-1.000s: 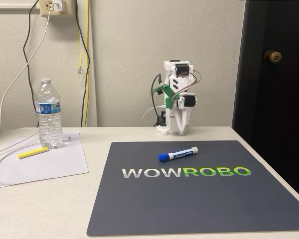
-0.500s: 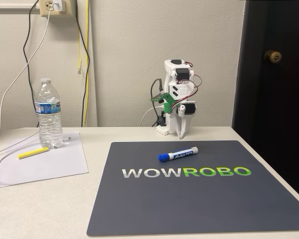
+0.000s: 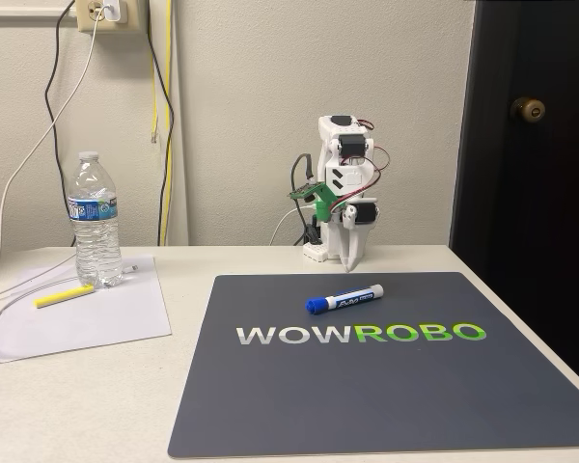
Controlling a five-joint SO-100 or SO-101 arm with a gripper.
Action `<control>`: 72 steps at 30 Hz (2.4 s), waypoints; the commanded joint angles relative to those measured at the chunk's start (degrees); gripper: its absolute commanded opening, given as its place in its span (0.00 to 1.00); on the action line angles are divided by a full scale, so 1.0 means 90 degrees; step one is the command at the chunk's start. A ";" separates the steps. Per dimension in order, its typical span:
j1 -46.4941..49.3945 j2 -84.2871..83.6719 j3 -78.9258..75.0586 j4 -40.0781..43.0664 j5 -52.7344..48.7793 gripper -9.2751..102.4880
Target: Pick up the blue marker.
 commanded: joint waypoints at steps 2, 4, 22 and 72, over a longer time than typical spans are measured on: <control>0.0068 0.0020 -0.0195 -0.0029 -0.0010 0.24; 0.0078 -0.0059 -0.0205 0.0068 -0.0146 0.29; 0.0322 -0.0752 -0.0176 0.0117 -0.0293 0.30; -0.0186 -0.1055 0.0410 -0.0957 0.0820 0.12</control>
